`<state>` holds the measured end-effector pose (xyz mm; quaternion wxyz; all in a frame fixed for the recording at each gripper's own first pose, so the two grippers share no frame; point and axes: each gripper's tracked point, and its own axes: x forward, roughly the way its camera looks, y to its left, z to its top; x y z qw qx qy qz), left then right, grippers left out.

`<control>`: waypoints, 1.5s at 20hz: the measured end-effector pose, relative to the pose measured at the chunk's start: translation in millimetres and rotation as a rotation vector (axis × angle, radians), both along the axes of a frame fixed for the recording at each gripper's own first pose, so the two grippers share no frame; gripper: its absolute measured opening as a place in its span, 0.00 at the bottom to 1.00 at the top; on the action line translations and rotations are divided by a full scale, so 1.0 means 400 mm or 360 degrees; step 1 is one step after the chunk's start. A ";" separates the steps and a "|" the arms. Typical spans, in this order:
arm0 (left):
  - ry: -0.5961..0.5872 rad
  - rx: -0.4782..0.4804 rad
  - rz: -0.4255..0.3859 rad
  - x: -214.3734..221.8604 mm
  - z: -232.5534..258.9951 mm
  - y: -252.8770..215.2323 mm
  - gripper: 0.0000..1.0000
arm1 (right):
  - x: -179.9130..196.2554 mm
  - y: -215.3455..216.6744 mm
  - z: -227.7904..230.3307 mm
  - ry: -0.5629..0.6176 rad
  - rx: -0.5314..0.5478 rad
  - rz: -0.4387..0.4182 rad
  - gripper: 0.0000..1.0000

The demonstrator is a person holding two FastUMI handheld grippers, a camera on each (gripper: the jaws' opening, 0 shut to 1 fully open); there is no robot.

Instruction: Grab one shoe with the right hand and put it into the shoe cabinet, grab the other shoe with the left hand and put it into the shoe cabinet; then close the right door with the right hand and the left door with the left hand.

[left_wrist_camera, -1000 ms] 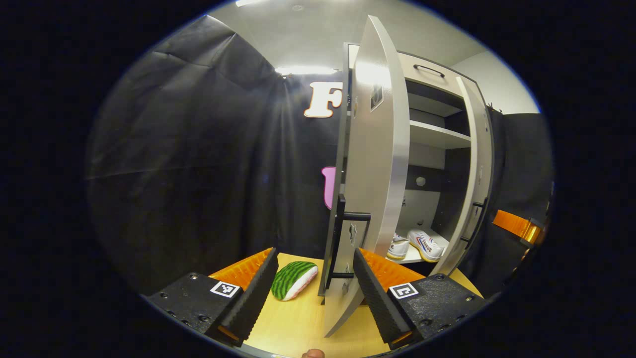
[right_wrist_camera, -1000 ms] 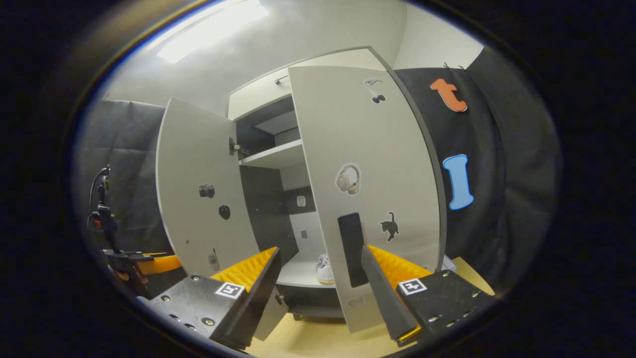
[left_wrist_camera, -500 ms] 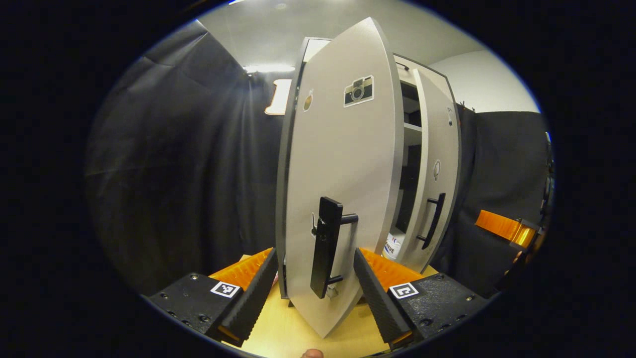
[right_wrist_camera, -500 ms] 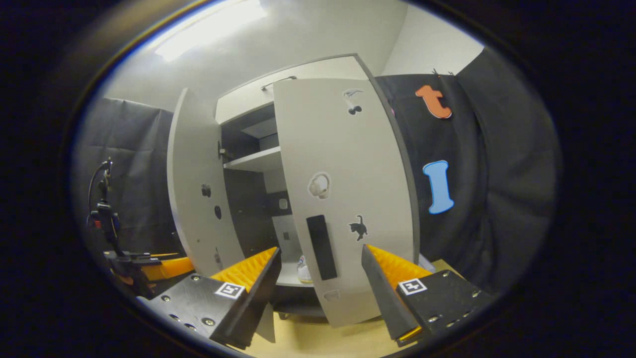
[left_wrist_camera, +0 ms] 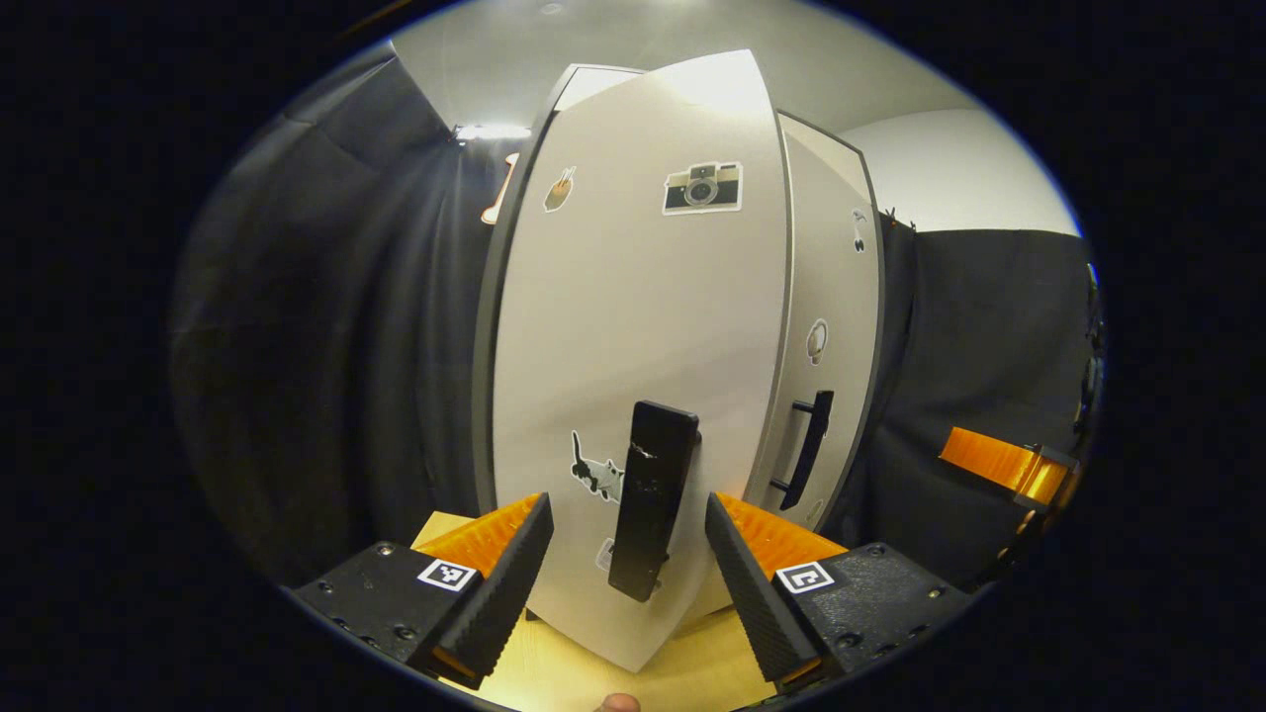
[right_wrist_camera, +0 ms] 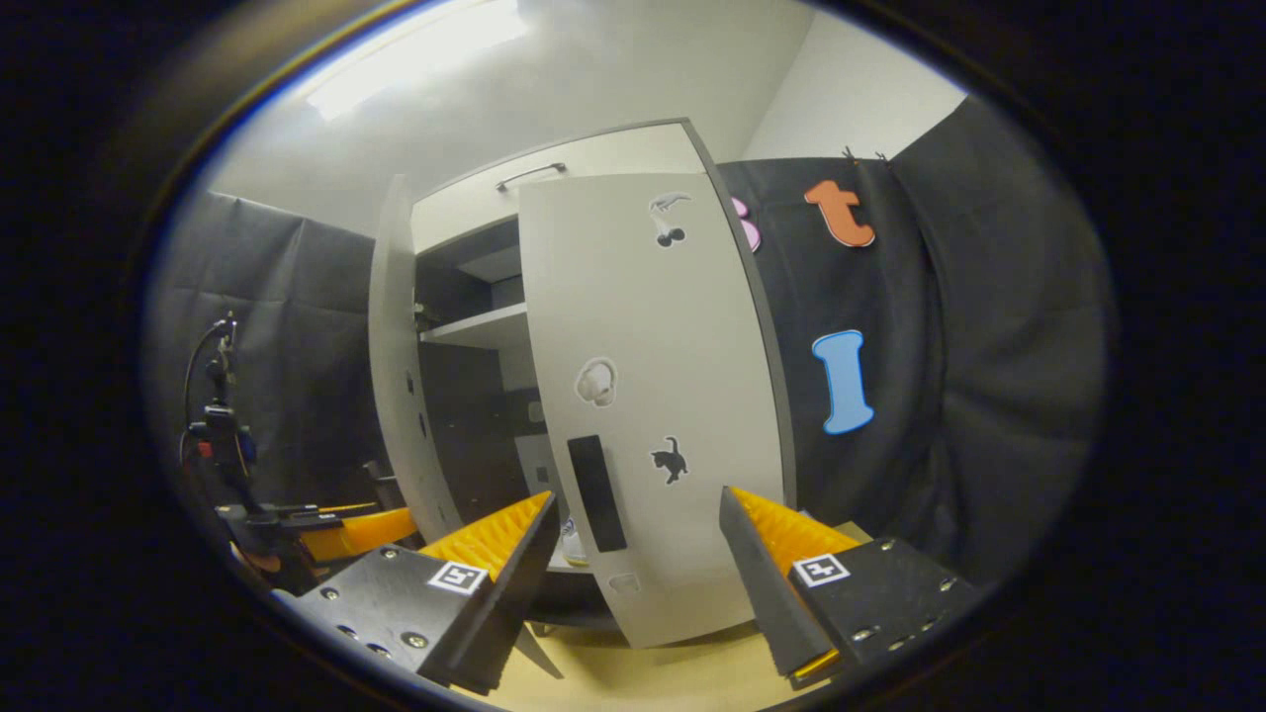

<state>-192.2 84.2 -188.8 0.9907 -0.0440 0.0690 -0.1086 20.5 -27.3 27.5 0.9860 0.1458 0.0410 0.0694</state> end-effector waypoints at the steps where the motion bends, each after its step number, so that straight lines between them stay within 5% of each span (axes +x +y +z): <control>1: -0.0007 0.0005 -0.0012 -0.001 0.003 -0.004 0.95 | -0.001 -0.003 0.000 0.0000 -0.0004 -0.0003 0.96; 30: -0.0045 0.0017 -0.0044 -0.028 0.050 -0.014 0.95 | -0.008 -0.015 -0.005 0.0007 -0.0085 0.0002 0.96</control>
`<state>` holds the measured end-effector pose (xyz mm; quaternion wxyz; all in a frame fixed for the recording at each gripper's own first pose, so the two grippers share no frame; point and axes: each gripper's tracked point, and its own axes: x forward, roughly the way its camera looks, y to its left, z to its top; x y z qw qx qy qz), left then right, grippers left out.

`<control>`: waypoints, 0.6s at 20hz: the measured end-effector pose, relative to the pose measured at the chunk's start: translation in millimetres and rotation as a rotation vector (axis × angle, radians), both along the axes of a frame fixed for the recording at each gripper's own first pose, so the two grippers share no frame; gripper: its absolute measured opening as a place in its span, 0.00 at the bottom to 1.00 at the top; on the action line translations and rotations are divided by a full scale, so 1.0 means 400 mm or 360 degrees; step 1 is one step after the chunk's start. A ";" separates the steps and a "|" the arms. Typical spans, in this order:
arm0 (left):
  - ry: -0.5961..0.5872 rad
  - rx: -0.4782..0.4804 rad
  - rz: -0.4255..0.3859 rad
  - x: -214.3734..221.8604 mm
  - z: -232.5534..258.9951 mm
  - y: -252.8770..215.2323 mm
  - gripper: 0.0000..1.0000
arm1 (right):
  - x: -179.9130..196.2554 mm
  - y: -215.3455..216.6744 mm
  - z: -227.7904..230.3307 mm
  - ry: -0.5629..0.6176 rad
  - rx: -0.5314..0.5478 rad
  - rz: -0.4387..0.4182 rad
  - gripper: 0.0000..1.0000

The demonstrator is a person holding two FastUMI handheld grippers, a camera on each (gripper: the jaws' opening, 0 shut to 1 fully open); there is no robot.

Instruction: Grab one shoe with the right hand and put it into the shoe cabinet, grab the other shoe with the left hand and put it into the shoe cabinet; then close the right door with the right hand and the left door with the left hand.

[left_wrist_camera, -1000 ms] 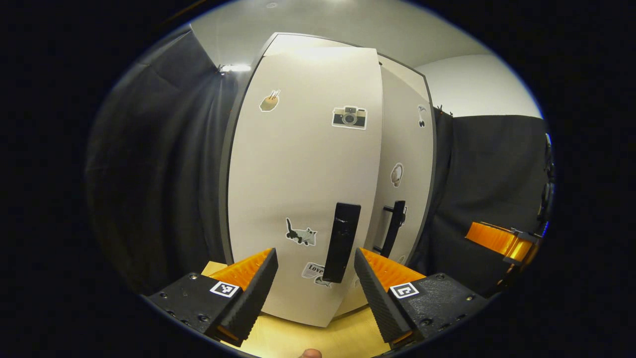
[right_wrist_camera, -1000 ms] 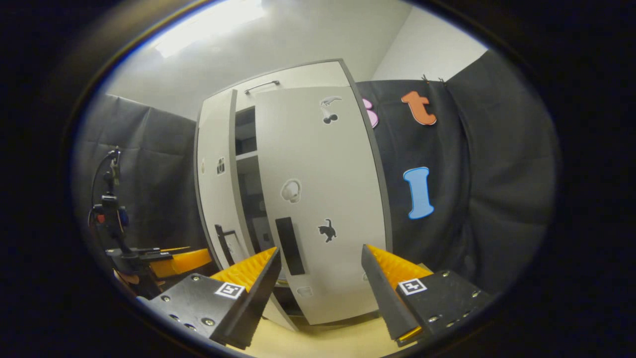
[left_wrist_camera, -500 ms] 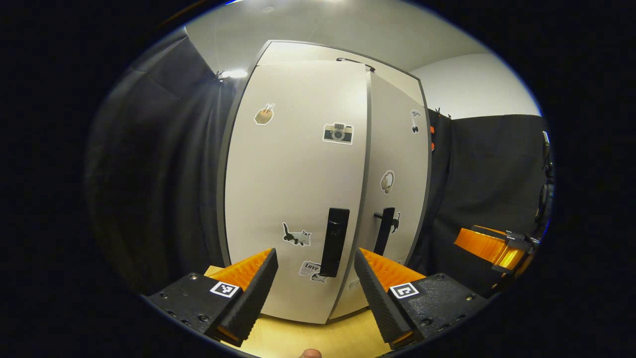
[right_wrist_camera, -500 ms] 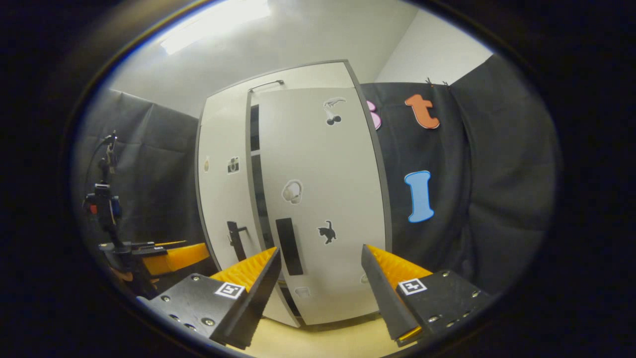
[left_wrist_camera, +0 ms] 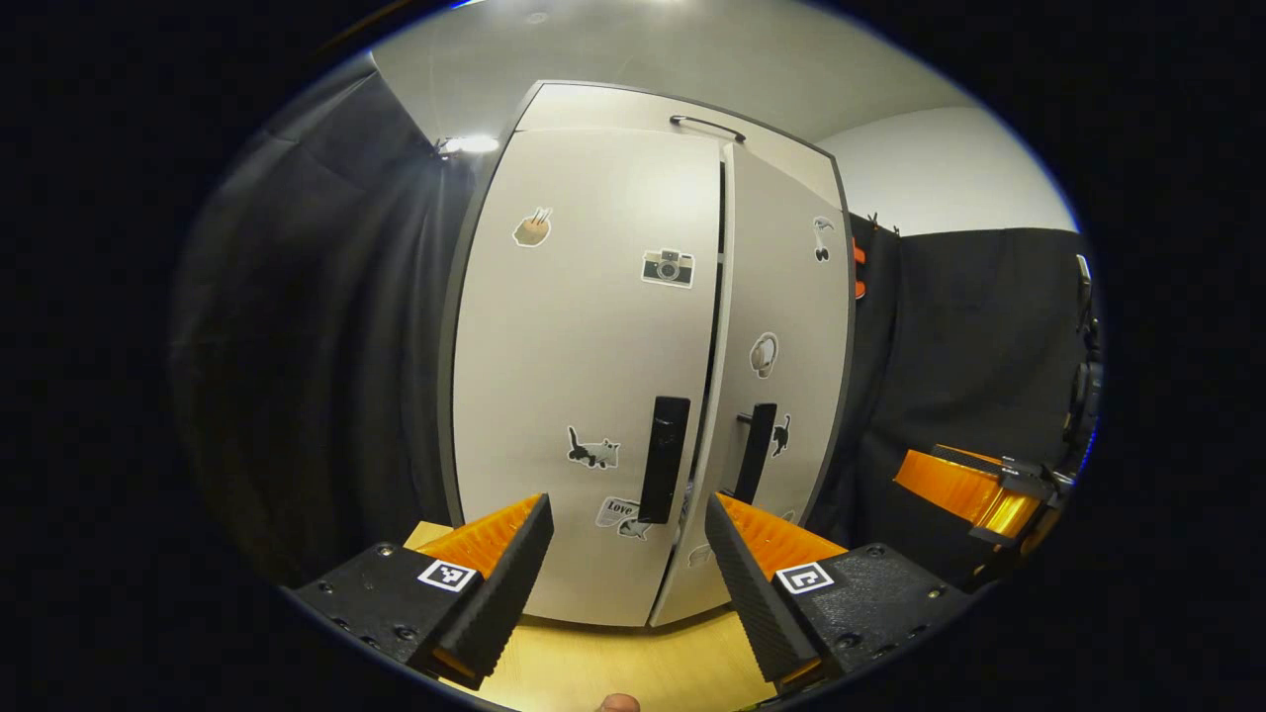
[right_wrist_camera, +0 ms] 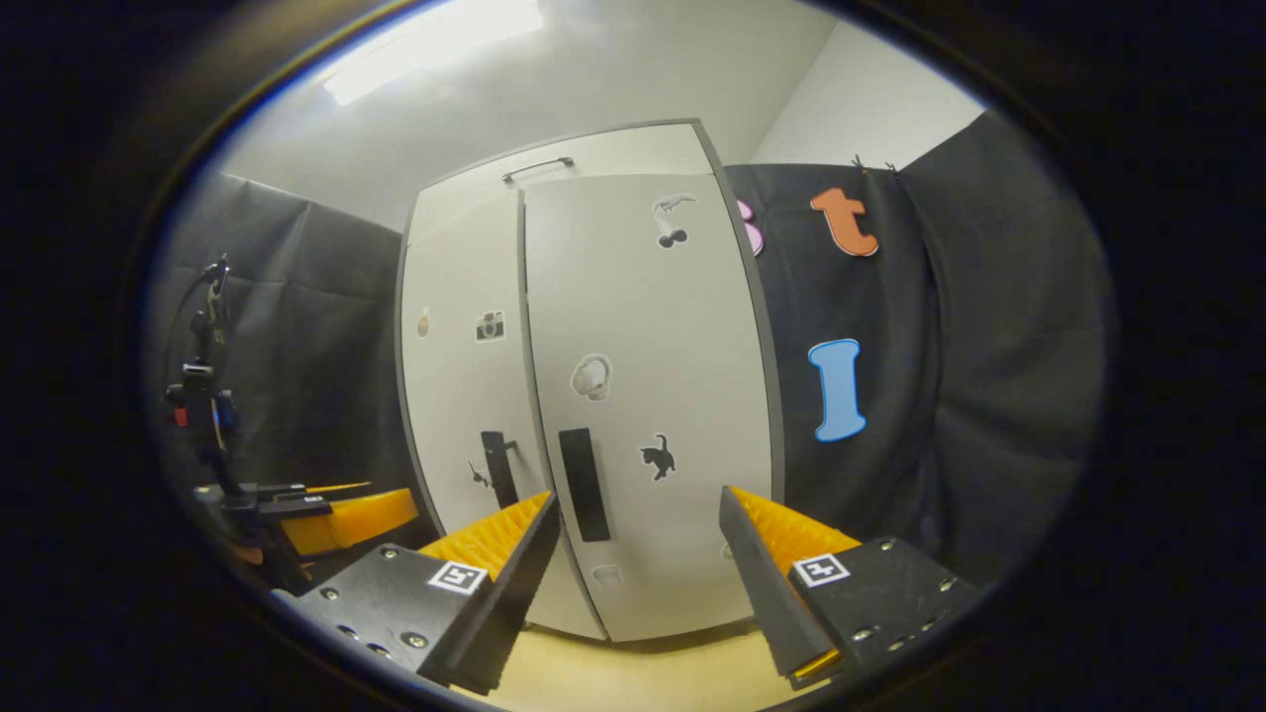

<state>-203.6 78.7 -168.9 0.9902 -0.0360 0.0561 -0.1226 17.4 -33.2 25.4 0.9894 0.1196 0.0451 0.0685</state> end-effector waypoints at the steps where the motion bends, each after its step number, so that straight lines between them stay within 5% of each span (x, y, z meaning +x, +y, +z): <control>1: 0.0001 -0.0003 0.0003 -0.004 -0.001 0.002 0.95 | -0.001 0.000 0.000 0.0002 0.0000 0.0000 0.96; 12: 0.0002 -0.0002 0.0035 -0.013 -0.004 0.009 0.95 | 0.006 0.001 -0.007 0.0008 0.0007 0.0001 0.96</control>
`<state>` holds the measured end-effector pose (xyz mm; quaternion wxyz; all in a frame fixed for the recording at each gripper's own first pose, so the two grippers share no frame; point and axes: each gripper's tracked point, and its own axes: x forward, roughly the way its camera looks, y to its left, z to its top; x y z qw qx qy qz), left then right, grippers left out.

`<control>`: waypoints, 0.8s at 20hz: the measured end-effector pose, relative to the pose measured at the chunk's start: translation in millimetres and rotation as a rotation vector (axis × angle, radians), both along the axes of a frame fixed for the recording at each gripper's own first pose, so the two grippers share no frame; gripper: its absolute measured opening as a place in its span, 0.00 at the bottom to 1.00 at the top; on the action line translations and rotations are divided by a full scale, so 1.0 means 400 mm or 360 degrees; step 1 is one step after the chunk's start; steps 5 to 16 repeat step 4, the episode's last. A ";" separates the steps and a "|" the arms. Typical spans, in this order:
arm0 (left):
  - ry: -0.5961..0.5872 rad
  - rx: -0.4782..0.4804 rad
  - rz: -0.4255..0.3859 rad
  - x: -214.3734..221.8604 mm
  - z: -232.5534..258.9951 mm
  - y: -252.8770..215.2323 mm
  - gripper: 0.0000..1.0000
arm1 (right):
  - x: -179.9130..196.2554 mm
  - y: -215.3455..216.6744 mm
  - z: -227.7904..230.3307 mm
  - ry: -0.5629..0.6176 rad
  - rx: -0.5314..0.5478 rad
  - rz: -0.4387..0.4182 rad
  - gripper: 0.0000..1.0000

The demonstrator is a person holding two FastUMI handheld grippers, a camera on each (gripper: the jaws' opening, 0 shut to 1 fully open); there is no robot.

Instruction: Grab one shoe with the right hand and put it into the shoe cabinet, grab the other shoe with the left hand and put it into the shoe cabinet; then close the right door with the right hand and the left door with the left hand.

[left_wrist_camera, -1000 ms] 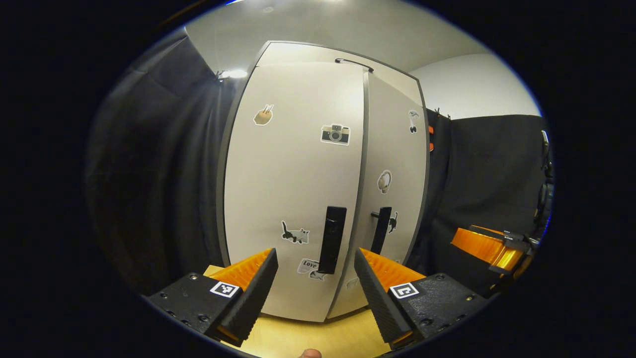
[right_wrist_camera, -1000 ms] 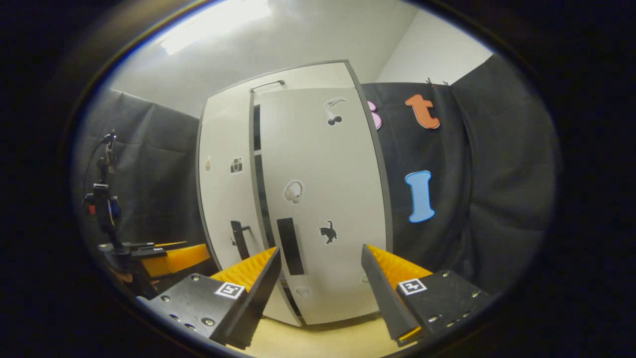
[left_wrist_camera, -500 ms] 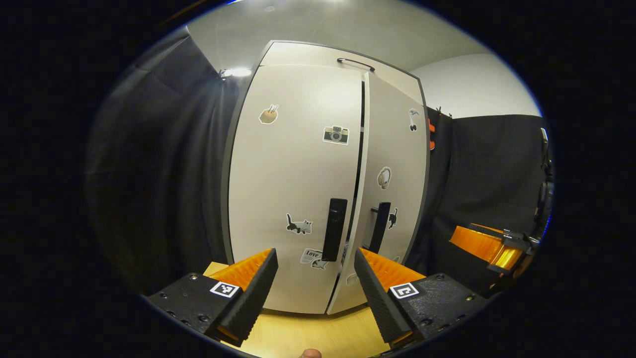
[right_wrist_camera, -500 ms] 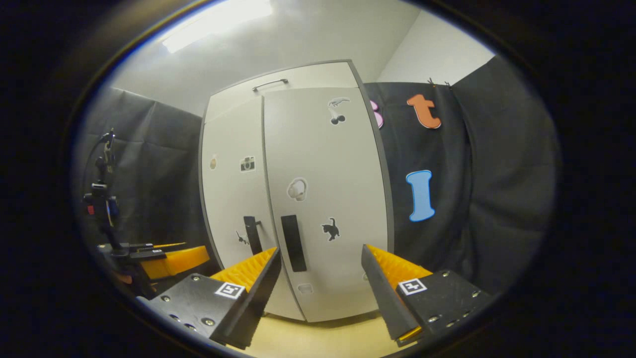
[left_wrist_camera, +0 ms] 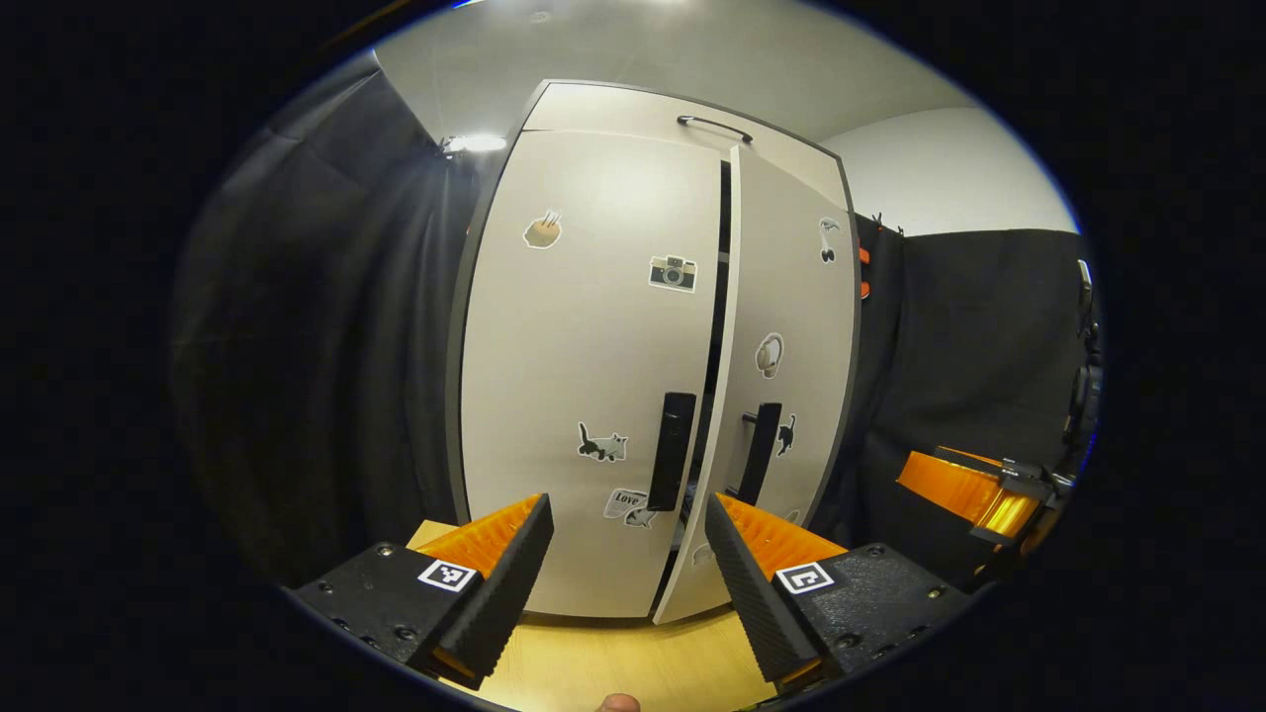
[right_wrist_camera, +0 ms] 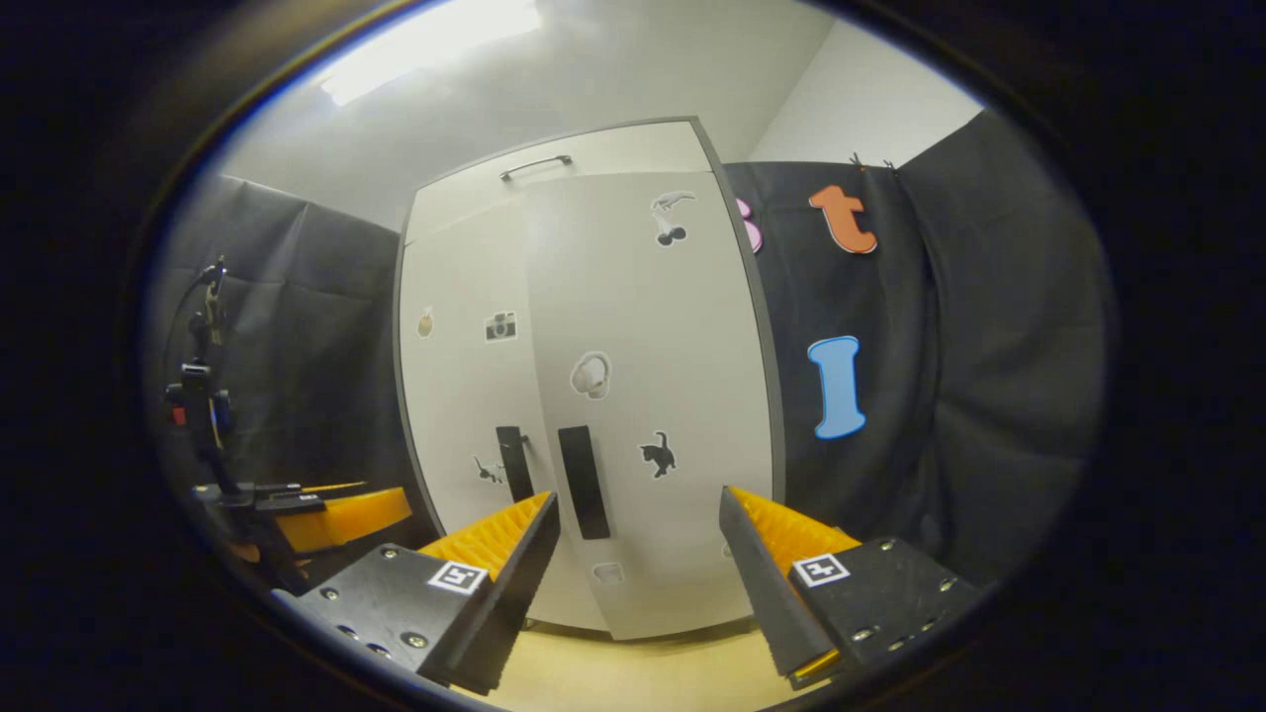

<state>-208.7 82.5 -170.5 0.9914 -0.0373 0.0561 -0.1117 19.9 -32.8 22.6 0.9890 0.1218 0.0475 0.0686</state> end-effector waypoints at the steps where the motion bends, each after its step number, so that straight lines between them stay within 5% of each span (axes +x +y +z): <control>1: 0.0002 0.0002 0.0002 0.000 -0.001 0.001 0.95 | 0.000 0.001 -0.003 0.0002 0.0001 0.0003 0.96; 16: 0.0007 -0.0003 0.0010 -0.003 -0.003 0.002 0.95 | 0.001 0.002 -0.006 0.0009 0.0003 0.0011 0.96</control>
